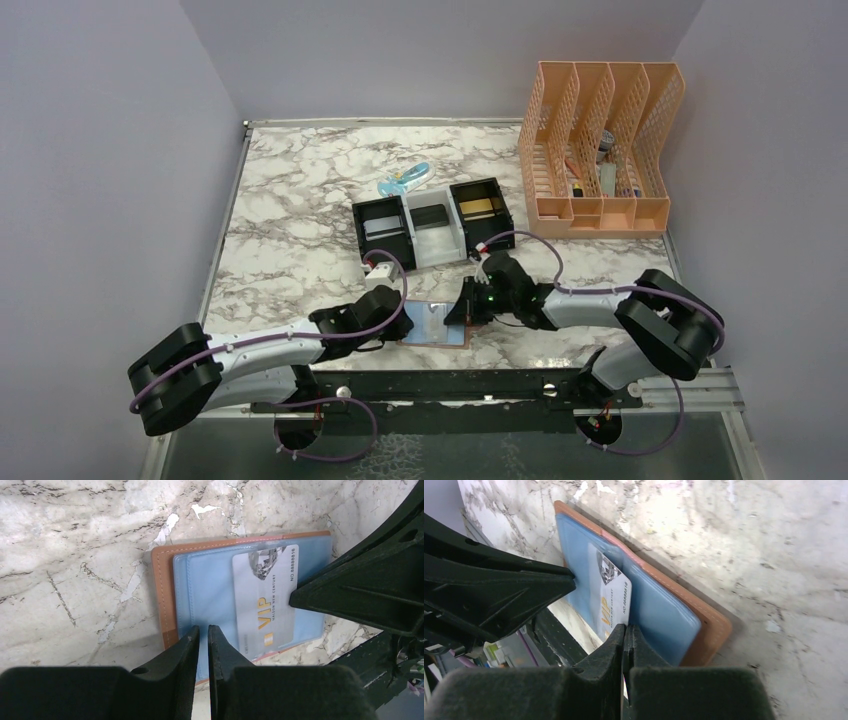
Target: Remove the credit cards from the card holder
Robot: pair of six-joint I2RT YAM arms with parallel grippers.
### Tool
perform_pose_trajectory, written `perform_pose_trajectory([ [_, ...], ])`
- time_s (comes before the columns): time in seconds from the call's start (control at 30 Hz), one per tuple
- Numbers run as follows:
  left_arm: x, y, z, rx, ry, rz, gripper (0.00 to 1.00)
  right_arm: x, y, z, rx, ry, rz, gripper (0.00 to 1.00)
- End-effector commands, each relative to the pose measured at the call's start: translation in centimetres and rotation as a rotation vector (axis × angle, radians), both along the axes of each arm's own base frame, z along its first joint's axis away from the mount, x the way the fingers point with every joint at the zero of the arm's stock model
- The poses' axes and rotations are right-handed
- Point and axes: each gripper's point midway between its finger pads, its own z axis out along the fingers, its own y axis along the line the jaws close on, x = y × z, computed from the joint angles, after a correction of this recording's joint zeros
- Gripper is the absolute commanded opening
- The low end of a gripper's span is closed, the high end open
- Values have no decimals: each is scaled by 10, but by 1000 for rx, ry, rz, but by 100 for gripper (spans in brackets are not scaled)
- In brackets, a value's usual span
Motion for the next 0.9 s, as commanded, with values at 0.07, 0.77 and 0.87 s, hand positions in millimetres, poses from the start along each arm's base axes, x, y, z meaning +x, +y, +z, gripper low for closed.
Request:
perform_pose_trajectory([
  [0.07, -5, 10, -2, 65, 15, -14, 27, -4, -9, -3, -4, 11, 36, 1],
  [0.77, -11, -15, -19, 57, 60, -132, 21, -5, -6, -6, 23, 53, -2, 7],
  [0.87, -15, -10, -29, 85, 85, -124, 19, -4, -7, -8, 23, 68, -19, 14],
])
